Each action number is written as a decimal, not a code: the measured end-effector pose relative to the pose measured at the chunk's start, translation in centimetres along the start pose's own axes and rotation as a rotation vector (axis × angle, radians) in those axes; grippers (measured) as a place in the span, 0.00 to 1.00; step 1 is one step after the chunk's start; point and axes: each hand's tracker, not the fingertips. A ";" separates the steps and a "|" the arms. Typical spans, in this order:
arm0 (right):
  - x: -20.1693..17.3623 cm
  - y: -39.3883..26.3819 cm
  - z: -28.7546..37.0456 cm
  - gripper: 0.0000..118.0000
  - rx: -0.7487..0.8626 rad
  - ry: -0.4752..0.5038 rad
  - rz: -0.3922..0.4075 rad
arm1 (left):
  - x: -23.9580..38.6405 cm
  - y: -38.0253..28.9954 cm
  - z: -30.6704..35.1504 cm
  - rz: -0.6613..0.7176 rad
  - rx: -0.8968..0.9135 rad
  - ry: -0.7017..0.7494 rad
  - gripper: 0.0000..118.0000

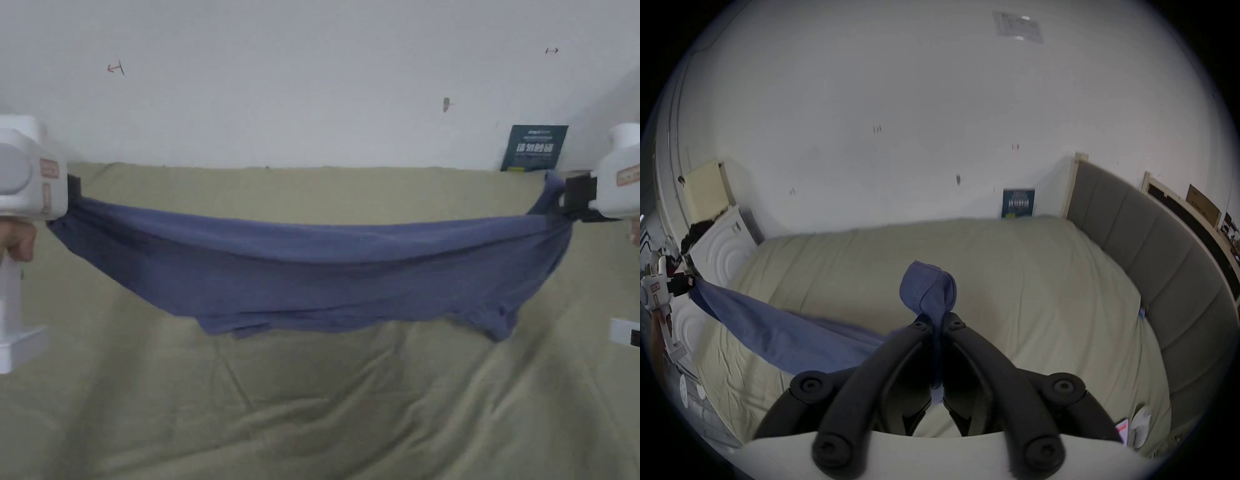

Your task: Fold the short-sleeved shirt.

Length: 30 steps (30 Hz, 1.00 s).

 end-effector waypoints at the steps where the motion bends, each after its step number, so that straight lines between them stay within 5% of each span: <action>1: 0.4 -2.0 -0.1 0.04 -0.022 -0.001 -0.012 | -0.1 -2.1 -0.2 -0.012 -0.034 -0.012 0.00; 9: 2.0 -15.7 3.2 0.04 -0.128 0.008 -0.079 | -2.3 -15.5 1.1 0.006 -0.197 -0.045 0.00; 15: 3.1 -23.8 6.9 0.04 -0.161 0.010 -0.202 | -4.6 -21.6 4.3 0.044 -0.250 -0.051 0.00; 28: 5.6 -32.6 6.9 0.05 -0.255 0.007 -0.354 | -6.1 -29.5 5.7 0.081 -0.370 -0.066 0.00; 29: 5.6 -32.6 6.8 0.12 -0.252 0.009 -0.363 | -6.1 -29.4 5.8 0.082 -0.367 -0.069 0.00; 30: 5.6 -32.5 6.8 0.32 -0.252 -0.003 -0.368 | -6.1 -29.3 5.8 0.082 -0.357 -0.071 0.00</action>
